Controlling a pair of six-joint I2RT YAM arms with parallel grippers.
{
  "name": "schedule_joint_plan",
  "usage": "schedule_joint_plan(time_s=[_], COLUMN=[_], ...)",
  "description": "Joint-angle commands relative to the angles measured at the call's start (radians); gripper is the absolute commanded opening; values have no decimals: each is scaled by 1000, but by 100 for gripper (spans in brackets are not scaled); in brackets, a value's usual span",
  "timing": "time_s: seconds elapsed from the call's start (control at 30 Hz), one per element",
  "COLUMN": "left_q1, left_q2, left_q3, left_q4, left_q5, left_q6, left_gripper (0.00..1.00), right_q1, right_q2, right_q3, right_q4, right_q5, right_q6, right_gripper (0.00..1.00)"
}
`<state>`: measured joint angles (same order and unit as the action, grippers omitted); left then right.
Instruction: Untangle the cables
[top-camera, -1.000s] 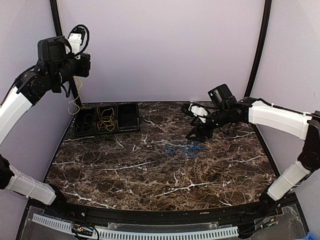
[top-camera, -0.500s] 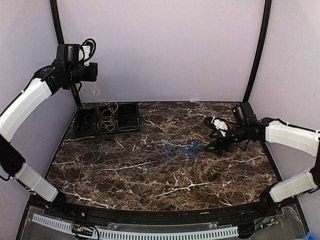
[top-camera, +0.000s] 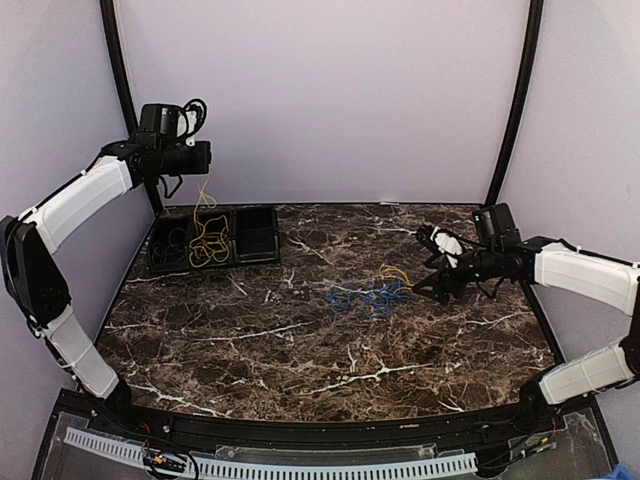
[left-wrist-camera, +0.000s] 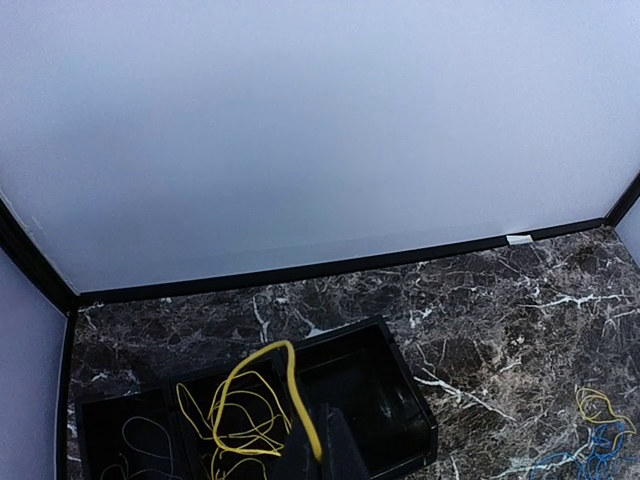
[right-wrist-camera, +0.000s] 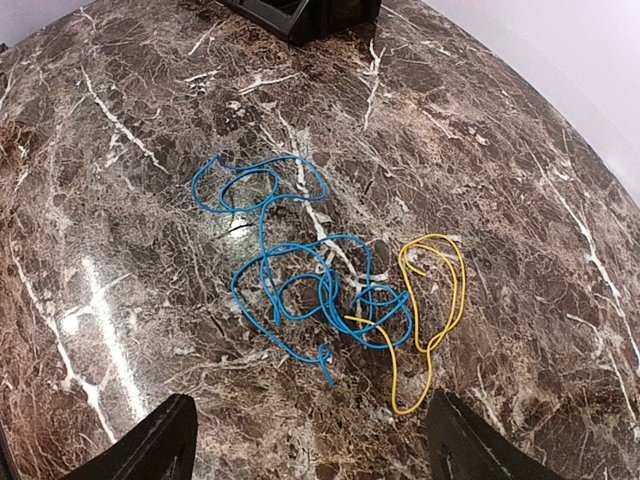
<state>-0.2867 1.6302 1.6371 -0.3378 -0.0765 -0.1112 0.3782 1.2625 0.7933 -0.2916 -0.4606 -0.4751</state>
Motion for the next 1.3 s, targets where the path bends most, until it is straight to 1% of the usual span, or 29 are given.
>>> schedule_joint_plan(time_s=[0.0,0.27,0.53,0.6,0.73,1.0,1.27], left_q1=[17,51,72,72,72,72,77], left_q2=[2,25,120,138,152,182,300], left_q3=[-19,-27,58,45,-41,-151,-116], left_q4=[50,89,121,119,119,106,59], left_q5=[45,54,122,136,164,166,96], left_q6=[-19,-22,-24,-38,-76,-114,-143], left_gripper=[0,0,0,0,0,0,0], right_q1=[-11,-10,-10,-11,-12,-12,-12], right_q2=[-19,6,15,15,14,43,36], right_q3=[-16,-9,-9,-12,-15,-9,-15], right_q4=[34,28,27,26,28,27,23], right_q5=[-21,-29,-27,-24,-20,-31,-33], right_q6=[-9,-11,-10,-11,-15,-24,-27], right_gripper=[80,80,80,80,80,80,80])
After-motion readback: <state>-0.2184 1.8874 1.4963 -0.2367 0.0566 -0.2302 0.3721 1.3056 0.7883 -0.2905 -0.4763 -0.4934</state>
